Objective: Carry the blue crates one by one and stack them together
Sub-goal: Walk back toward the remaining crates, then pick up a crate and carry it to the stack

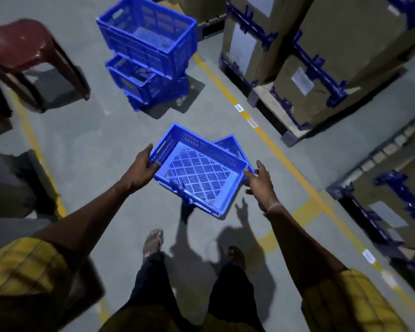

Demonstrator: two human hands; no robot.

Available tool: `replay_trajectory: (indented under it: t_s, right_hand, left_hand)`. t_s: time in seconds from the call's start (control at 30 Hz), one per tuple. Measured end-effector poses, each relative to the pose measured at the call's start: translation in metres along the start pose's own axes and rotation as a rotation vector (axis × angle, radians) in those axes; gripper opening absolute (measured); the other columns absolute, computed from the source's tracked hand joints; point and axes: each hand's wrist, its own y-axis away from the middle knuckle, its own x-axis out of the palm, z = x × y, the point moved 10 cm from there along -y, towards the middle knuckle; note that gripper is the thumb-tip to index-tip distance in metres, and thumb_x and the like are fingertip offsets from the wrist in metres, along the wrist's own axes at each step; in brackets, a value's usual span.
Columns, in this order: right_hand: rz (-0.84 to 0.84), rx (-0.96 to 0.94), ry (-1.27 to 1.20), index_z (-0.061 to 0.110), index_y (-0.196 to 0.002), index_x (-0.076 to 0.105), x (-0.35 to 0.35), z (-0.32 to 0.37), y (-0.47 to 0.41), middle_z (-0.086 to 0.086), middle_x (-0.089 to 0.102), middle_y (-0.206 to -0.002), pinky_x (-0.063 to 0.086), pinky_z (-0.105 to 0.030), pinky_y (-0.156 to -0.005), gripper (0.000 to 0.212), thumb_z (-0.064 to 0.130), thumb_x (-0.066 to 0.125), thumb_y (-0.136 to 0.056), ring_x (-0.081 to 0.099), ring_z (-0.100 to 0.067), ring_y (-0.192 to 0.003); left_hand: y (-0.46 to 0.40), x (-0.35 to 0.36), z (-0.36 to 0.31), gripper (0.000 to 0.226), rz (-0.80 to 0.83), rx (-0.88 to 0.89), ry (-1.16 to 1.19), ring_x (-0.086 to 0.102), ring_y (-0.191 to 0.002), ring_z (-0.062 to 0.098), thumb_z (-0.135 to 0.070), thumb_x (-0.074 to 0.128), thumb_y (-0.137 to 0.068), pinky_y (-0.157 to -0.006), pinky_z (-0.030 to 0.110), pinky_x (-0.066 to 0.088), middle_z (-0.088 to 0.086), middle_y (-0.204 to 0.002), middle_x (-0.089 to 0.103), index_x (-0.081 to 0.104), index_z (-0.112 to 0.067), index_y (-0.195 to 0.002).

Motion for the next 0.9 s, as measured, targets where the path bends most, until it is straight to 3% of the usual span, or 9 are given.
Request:
replay_trajectory:
  t_s: [0.13, 0.17, 0.27, 0.33, 0.5, 0.6, 0.77, 0.83, 0.9]
  right_hand:
    - [-0.15, 0.008, -0.02, 0.045, -0.145, 0.035, 0.038, -0.023, -0.029, 0.004, 0.042, -0.132, 0.051, -0.053, -0.099, 0.065, 0.054, 0.058, -0.085, 0.06, -0.023, -0.116]
    - [-0.183, 0.006, -0.026, 0.043, -0.146, 0.035, 0.047, -0.029, -0.037, 0.003, 0.043, -0.132, 0.05, -0.053, -0.1, 0.066, 0.053, 0.058, -0.084, 0.058, -0.023, -0.118]
    - [-0.255, 0.018, -0.007, 0.036, -0.15, 0.033, 0.071, -0.053, -0.06, -0.002, 0.042, -0.138, 0.044, -0.052, -0.107, 0.07, 0.046, 0.059, -0.086, 0.049, -0.025, -0.13]
    - [-0.297, 0.038, 0.02, 0.034, -0.149, 0.037, 0.085, -0.074, -0.074, -0.001, 0.042, -0.129, 0.043, -0.049, -0.108, 0.061, 0.037, 0.057, -0.091, 0.049, -0.026, -0.129]
    - [-0.369, 0.094, 0.219, 0.035, -0.149, 0.034, 0.112, -0.151, -0.117, -0.009, 0.038, -0.141, 0.034, -0.05, -0.111, 0.064, 0.042, 0.052, -0.088, 0.038, -0.039, -0.13]
    - [-0.368, 0.147, 0.303, 0.028, -0.156, 0.024, 0.124, -0.197, -0.146, -0.007, 0.025, -0.154, 0.028, -0.046, -0.112, 0.066, 0.033, 0.051, -0.096, 0.028, -0.039, -0.136]
    - [-0.398, 0.125, 0.369, 0.027, -0.156, 0.022, 0.135, -0.237, -0.192, -0.01, 0.022, -0.151, 0.041, -0.046, -0.104, 0.07, 0.019, 0.051, -0.093, 0.051, -0.045, -0.119]
    - [-0.433, 0.122, 0.436, 0.026, -0.156, 0.024, 0.133, -0.245, -0.201, -0.015, 0.025, -0.15, 0.041, -0.046, -0.101, 0.074, 0.01, 0.052, -0.089, 0.05, -0.048, -0.116]
    - [-0.459, 0.085, 0.507, 0.023, -0.156, 0.027, 0.13, -0.244, -0.204, -0.021, 0.028, -0.149, 0.04, -0.047, -0.1, 0.077, 0.004, 0.055, -0.086, 0.048, -0.05, -0.117]
  left_hand:
    - [-0.056, -0.004, 0.012, 0.049, 0.083, 0.137, -0.051, 0.052, -0.107, -0.003, -0.03, 0.055, -0.088, -0.095, 0.025, 0.046, -0.023, -0.13, 0.042, 0.041, -0.058, -0.126]
    - [-0.069, -0.003, 0.019, 0.047, 0.104, 0.159, -0.072, 0.053, -0.102, -0.007, -0.032, 0.051, -0.084, -0.097, 0.026, 0.047, -0.026, -0.13, 0.046, 0.044, -0.059, -0.122]
    - [-0.117, 0.003, 0.06, 0.071, 0.101, 0.173, -0.169, 0.048, -0.129, 0.028, -0.034, 0.047, -0.082, -0.108, 0.042, 0.039, 0.016, -0.149, 0.043, 0.039, -0.011, -0.149]
    - [-0.151, 0.013, 0.089, 0.08, 0.093, 0.168, -0.246, 0.044, -0.134, 0.04, -0.034, 0.047, -0.081, -0.109, 0.043, 0.035, 0.027, -0.15, 0.041, 0.033, 0.002, -0.15]
    - [-0.233, 0.056, 0.157, 0.083, 0.06, 0.209, -0.348, 0.045, -0.131, 0.048, -0.033, 0.047, -0.077, -0.107, 0.049, 0.036, 0.032, -0.145, 0.045, 0.033, 0.002, -0.151]
    - [-0.295, 0.081, 0.222, 0.091, 0.046, 0.139, -0.363, 0.047, -0.128, 0.05, -0.048, 0.046, -0.073, -0.105, 0.055, 0.041, 0.029, -0.143, 0.047, 0.026, -0.014, -0.156]
    - [-0.336, 0.108, 0.27, 0.089, 0.106, 0.076, -0.285, 0.055, -0.116, 0.05, -0.043, 0.056, -0.082, -0.104, 0.051, 0.045, 0.034, -0.133, 0.047, 0.014, -0.031, -0.16]
    - [-0.346, 0.11, 0.268, 0.083, 0.084, 0.122, -0.318, 0.061, -0.101, 0.049, -0.024, 0.055, -0.09, -0.092, 0.048, 0.05, 0.037, -0.118, 0.055, 0.013, -0.032, -0.16]
    - [-0.35, 0.104, 0.261, 0.083, 0.024, 0.164, -0.341, 0.062, -0.097, 0.05, -0.027, 0.045, -0.083, -0.085, 0.049, 0.05, 0.036, -0.111, 0.061, 0.016, -0.034, -0.16]
